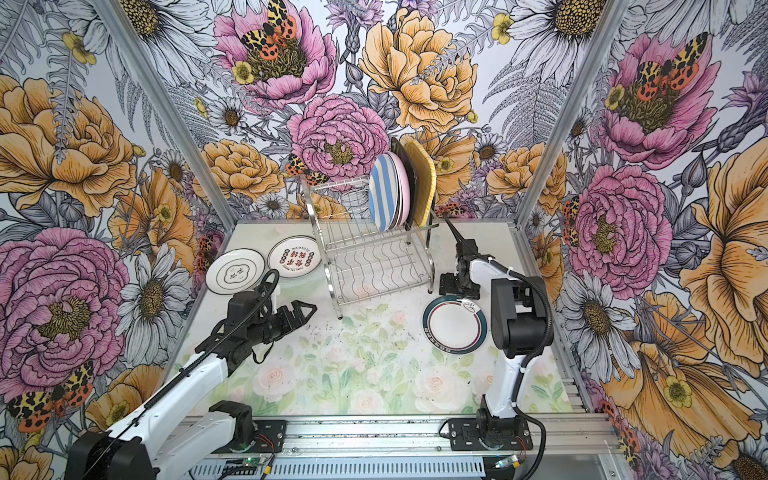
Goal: Load plates into a dish rack
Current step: Move the plate to the bottom-center of the table.
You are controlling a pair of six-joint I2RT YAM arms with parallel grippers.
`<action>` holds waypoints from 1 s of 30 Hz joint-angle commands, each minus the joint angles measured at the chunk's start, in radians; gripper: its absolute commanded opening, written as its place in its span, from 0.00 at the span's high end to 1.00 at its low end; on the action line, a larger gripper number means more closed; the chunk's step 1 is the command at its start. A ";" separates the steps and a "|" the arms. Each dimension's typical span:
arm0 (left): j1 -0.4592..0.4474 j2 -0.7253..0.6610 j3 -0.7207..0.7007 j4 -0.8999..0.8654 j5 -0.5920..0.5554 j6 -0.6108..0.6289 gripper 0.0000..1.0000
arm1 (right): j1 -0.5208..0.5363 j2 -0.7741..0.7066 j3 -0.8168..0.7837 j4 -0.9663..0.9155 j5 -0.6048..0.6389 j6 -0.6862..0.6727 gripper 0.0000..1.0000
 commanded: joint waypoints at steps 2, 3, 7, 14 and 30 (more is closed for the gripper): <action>-0.003 -0.016 -0.018 0.025 0.023 -0.007 0.01 | 0.023 -0.052 -0.051 -0.038 -0.051 0.042 0.17; -0.006 -0.015 -0.018 0.025 0.023 -0.007 0.01 | 0.023 -0.065 -0.058 -0.037 -0.060 0.048 0.17; -0.017 -0.014 -0.010 0.019 0.019 -0.004 0.01 | 0.011 -0.136 -0.081 -0.037 -0.058 0.072 0.14; -0.075 -0.016 0.005 -0.003 -0.010 0.004 0.01 | -0.118 -0.278 -0.201 0.021 -0.132 0.125 0.10; -0.185 0.003 -0.005 0.030 -0.036 -0.021 0.01 | -0.255 -0.376 -0.431 0.143 -0.357 0.124 0.09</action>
